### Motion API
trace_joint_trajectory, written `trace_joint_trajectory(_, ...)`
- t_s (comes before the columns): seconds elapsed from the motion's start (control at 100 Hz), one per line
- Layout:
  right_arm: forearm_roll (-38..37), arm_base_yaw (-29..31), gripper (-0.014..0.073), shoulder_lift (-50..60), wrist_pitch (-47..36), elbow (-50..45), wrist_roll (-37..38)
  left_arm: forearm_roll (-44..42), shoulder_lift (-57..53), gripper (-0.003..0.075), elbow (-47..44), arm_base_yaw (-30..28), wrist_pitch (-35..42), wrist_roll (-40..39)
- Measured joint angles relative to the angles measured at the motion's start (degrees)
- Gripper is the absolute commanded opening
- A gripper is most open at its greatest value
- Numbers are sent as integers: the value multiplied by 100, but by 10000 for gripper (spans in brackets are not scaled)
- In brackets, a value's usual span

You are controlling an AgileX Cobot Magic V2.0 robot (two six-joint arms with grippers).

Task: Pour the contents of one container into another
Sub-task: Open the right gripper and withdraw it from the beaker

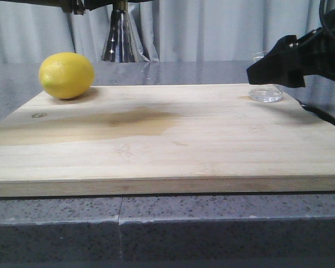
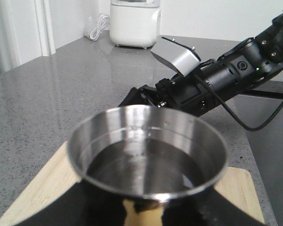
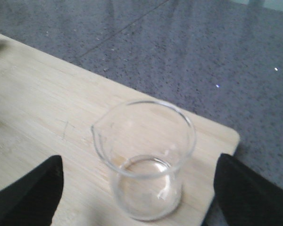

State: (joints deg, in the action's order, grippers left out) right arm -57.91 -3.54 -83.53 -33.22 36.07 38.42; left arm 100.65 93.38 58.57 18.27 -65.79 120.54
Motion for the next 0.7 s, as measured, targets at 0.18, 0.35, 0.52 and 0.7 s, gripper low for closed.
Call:
trace_joint_trajectory(0.18, -840, 0, 568, 692, 791, -59, 1234, 0, 0, 239, 0, 0, 0, 0)
trace_joint_trajectory(0.35, -1086, -315, 565, 1528, 1637, -439, 1673, 0, 0, 239, 0, 0, 0, 0)
trace_joint_trajectory(0.52, -1095, -775, 565, 2478, 2284, -961, 2141, 0, 0, 239, 0, 0, 0, 0)
trace_joint_trajectory(0.7, -1095, -1200, 565, 3453, 3112, -1064, 2487, 0, 0, 239, 0, 0, 0, 0)
